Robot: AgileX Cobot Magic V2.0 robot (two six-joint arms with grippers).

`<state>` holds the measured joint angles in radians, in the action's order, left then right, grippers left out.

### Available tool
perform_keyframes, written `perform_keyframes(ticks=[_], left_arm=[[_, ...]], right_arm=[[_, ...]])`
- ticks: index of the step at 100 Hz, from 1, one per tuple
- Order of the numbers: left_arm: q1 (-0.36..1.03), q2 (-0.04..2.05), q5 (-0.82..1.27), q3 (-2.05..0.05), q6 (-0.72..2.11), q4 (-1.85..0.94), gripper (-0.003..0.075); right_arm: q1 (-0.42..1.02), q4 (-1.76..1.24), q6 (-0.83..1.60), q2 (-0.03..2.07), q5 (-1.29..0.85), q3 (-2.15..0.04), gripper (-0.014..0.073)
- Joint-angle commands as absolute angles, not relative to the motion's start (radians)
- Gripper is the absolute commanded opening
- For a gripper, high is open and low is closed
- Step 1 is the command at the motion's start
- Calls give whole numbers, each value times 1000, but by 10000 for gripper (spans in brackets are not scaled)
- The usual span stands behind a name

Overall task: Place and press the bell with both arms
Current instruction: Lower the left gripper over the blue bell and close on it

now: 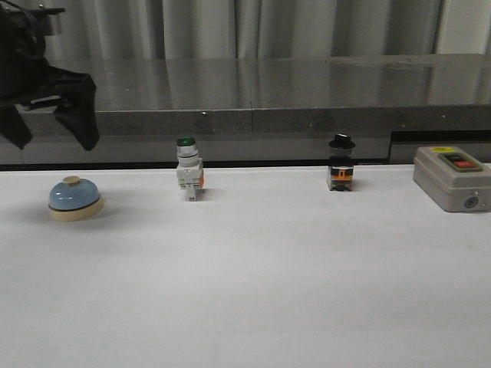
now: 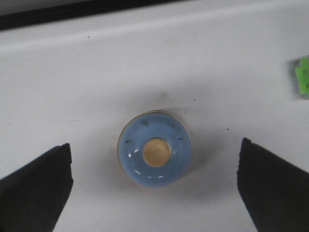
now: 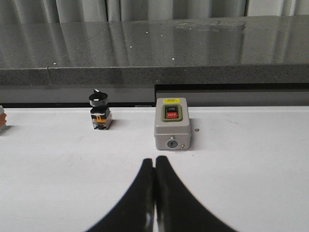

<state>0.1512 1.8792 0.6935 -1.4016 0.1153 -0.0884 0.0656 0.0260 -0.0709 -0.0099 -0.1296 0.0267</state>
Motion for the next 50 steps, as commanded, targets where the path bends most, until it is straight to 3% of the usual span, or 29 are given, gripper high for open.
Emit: perform_keyframes(ticks=[1, 50], left_arm=[[161, 1864, 669, -1448, 114, -91, 648], [161, 1989, 666, -1455, 114, -86, 636]], right_arm=[[58, 33, -69, -25, -38, 13, -69], [58, 33, -69, -25, -38, 13, -69]])
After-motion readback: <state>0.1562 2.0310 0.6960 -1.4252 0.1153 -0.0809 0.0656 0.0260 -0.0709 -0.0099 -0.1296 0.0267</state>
